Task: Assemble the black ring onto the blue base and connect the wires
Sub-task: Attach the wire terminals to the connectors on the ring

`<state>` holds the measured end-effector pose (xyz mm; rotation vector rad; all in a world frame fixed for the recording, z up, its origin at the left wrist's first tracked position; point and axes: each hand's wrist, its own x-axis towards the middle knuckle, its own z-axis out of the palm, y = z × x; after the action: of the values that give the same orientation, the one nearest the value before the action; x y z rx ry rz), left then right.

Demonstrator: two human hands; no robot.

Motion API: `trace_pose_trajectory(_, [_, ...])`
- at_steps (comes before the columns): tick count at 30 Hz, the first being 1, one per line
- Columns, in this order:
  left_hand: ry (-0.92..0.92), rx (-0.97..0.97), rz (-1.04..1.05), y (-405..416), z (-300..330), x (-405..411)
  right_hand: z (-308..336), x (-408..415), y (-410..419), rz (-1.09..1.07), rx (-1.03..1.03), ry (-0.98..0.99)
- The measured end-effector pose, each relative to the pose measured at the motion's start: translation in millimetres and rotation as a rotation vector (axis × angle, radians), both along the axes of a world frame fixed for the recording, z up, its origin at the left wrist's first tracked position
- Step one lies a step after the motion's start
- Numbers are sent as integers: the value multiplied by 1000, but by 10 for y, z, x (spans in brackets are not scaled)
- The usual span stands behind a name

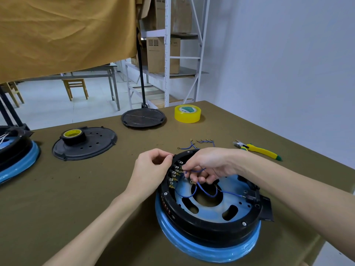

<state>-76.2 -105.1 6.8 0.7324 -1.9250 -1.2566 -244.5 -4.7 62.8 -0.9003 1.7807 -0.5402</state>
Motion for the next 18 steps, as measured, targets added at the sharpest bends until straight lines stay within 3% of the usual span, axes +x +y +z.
trace_pose_trajectory(12, [-8, -25, 17, 30, 21, -1, 50, 87, -30, -45, -5, -40])
trace_pose_trajectory(18, [-4, -20, -15, 20, 19, 1, -8, 213, 102, -82, -153, 16])
